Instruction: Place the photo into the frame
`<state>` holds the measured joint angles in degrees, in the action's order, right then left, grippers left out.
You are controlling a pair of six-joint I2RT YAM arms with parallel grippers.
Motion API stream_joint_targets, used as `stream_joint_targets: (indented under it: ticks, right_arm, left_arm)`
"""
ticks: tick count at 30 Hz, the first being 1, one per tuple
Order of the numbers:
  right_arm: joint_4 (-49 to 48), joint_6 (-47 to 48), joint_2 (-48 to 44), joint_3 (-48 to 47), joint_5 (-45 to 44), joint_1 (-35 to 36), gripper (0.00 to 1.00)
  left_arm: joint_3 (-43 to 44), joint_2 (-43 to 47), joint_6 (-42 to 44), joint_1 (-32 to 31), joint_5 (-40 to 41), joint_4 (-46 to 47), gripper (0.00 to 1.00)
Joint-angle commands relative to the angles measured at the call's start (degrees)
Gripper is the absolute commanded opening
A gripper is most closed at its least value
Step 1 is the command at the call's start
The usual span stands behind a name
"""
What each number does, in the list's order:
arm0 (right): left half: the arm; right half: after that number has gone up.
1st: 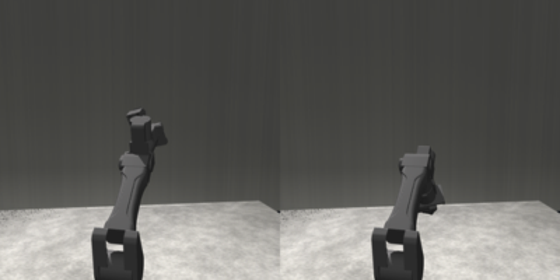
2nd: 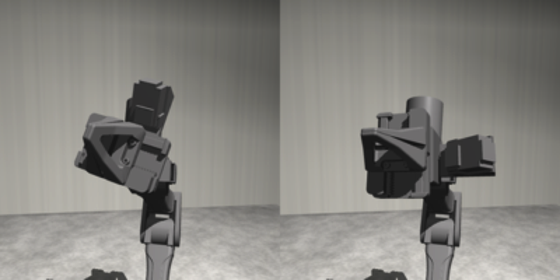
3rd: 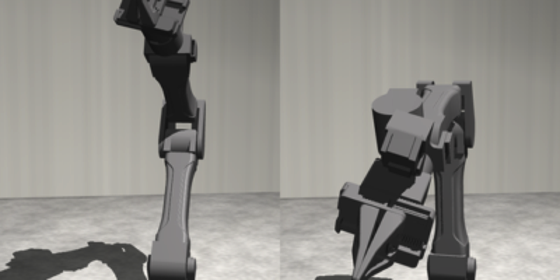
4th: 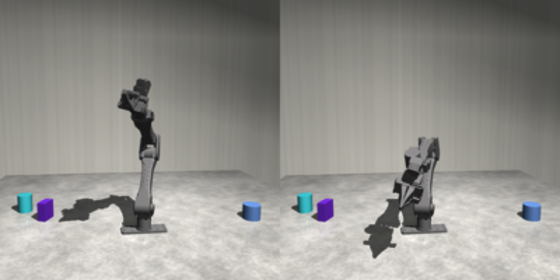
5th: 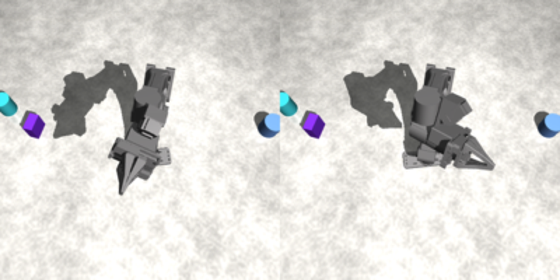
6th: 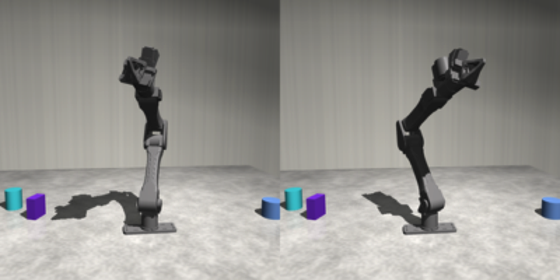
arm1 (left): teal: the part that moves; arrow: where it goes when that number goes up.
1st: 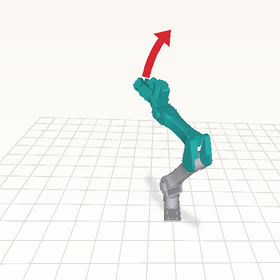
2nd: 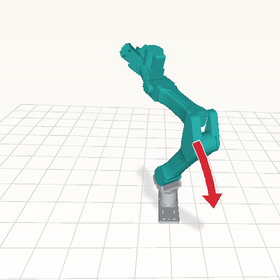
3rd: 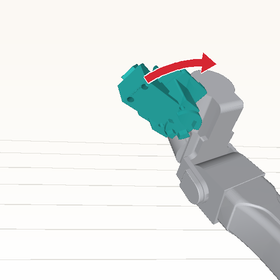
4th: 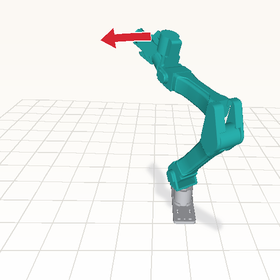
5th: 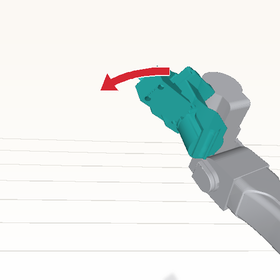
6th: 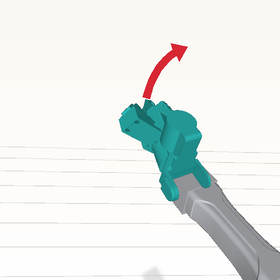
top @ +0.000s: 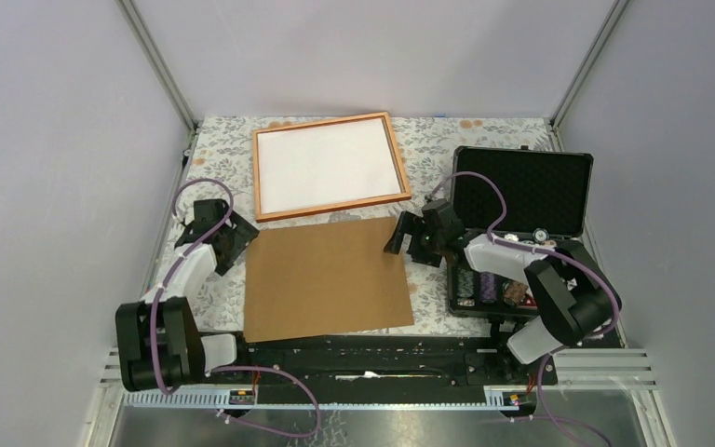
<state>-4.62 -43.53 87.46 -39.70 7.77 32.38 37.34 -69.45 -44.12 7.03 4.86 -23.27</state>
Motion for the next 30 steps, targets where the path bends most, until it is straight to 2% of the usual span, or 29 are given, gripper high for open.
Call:
stream_joint_targets:
  ticks: [1, 6, 11, 17, 23, 27, 30]
  right_arm:
    - [-2.3, 3.0, 5.0, -3.0, 2.7, -1.4, 0.99]
    - [-3.6, 2.5, 9.7, -5.0, 4.8, -1.4, 0.99]
    - [-5.0, 1.9, 13.2, -6.6, 5.8, -1.4, 0.98]
    - [-10.9, -1.6, 13.1, -5.0, 11.2, -0.5, 0.94]
    - [-12.7, -5.9, 3.3, -1.7, 13.4, 0.7, 0.89]
    - [-8.5, -6.4, -4.2, -1.8, 12.6, 2.1, 0.83]
    - [-6.7, -6.6, -8.5, -2.0, 10.4, 2.2, 0.81]
  left_arm:
    - [-1.2, -3.6, -3.4, 0.6, -3.5, 7.5, 0.98]
    - [-2.5, -8.0, -4.6, 1.2, -8.1, 10.3, 0.97]
    - [-3.3, -8.6, -4.5, 1.2, -11.2, 11.4, 0.97]
    - [-4.0, -9.1, -5.9, 1.2, -23.5, 11.7, 0.93]
    - [-5.4, 1.9, -8.9, 1.2, -31.5, 10.4, 0.91]
    - [-4.2, 12.3, -8.7, 1.1, -33.5, 7.1, 0.92]
    - [-2.6, 16.1, -8.7, 1.1, -35.1, 6.4, 0.92]
